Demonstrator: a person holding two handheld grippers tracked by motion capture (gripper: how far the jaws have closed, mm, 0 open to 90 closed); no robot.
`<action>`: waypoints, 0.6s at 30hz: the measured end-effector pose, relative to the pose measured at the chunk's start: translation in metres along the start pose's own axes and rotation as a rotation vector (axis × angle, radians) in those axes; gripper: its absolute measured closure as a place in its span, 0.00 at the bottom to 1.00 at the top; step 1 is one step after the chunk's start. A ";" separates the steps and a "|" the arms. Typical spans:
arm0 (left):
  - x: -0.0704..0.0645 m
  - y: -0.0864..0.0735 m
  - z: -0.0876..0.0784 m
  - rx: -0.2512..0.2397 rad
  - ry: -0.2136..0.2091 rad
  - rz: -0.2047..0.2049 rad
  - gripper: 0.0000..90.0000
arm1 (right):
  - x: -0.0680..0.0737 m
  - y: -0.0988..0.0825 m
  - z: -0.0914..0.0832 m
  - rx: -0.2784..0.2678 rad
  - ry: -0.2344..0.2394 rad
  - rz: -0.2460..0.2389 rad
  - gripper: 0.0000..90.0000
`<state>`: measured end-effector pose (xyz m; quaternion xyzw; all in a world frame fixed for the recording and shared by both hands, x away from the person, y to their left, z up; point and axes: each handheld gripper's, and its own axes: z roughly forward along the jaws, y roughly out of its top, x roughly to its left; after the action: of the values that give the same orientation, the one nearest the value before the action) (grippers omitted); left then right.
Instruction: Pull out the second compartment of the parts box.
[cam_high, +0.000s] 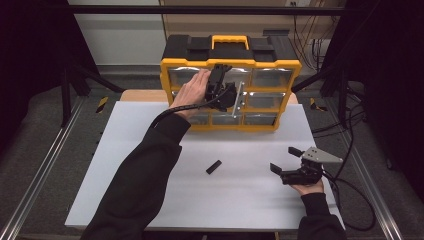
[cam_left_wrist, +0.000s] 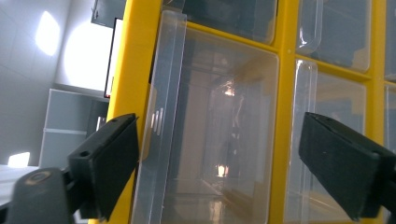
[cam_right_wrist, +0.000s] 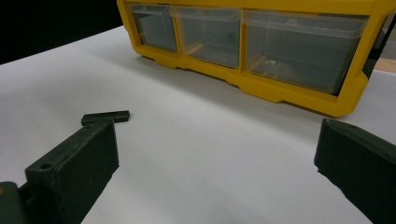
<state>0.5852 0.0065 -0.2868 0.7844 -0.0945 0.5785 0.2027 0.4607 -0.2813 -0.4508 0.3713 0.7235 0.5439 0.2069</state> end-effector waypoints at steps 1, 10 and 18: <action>0.000 0.000 0.000 -0.001 0.004 0.000 0.16 | 0.000 0.000 0.000 -0.001 0.000 0.000 0.00; -0.002 0.000 -0.001 0.005 0.046 0.021 0.25 | 0.000 0.000 0.000 -0.004 0.000 0.000 0.00; -0.003 0.001 -0.001 0.007 0.080 0.037 0.33 | 0.000 0.000 0.000 -0.003 0.001 0.001 0.00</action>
<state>0.5831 0.0062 -0.2891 0.7596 -0.0988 0.6132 0.1927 0.4607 -0.2815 -0.4506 0.3710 0.7225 0.5454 0.2070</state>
